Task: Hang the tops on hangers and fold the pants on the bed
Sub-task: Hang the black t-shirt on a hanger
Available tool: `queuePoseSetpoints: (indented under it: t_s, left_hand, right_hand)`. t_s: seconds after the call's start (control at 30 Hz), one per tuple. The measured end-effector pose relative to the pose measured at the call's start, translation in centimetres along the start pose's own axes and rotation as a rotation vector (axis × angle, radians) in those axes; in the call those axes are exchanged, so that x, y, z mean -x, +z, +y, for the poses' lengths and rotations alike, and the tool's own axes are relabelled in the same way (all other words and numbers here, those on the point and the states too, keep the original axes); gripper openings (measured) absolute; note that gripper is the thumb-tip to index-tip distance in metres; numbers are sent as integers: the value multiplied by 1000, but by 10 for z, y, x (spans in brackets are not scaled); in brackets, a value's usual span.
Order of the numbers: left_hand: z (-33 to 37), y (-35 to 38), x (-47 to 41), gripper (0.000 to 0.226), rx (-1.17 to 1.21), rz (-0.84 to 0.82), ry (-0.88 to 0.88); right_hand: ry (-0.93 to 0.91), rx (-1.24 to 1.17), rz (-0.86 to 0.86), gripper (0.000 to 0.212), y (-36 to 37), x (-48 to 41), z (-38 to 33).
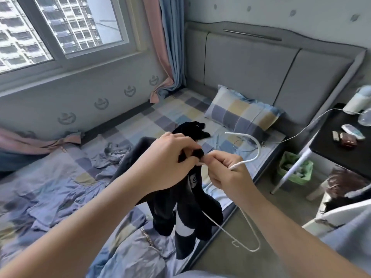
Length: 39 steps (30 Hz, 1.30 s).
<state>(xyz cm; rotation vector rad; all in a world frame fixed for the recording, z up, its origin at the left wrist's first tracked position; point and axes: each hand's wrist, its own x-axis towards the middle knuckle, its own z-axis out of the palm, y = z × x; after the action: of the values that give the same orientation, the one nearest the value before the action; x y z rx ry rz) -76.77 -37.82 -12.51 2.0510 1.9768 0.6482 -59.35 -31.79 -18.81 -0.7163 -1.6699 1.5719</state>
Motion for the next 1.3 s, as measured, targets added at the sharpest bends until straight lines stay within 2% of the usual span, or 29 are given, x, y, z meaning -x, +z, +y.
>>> queuePoseSetpoints:
  t_s: [0.1,0.23,0.37,0.53,0.67,0.77,0.9,1.0,1.1,1.2,1.3]
  left_hand:
    - [-17,6,6,49,-211,-46,136]
    - [-46,6,14,38,-264,0,235]
    - [-65,11,25,31,-76,58,222]
    - [-67,20,34,27,6,129,240]
    - [-67,25,37,32,43,129,196]
    - [-69,20,41,37,24,63,162]
    - [-59,22,44,51,-74,-62,161]
    - [-43,36,47,56,-110,-102,164]
    - [-32,51,49,52,-73,-79,152]
    - [-26,57,47,38,-88,3,149]
    - [-31,58,45,41,-98,82,87]
  right_hand:
    - [-29,2,-47,30,-13,3,-3]
    - [-50,-15,-86,35,-37,5,-8]
    - [-12,77,-107,37,-66,5,-7]
    - [72,185,-126,13,-91,8,2]
    - [156,274,-132,19,-92,12,15]
    - [113,234,-67,24,-85,19,25]
    - [-3,183,-12,47,-65,27,25]
    - [-64,271,-33,46,-47,25,23]
    - [-117,378,-50,41,-30,19,23]
    - [-131,410,-40,44,-20,14,25]
    - [-101,405,-4,36,-17,10,23]
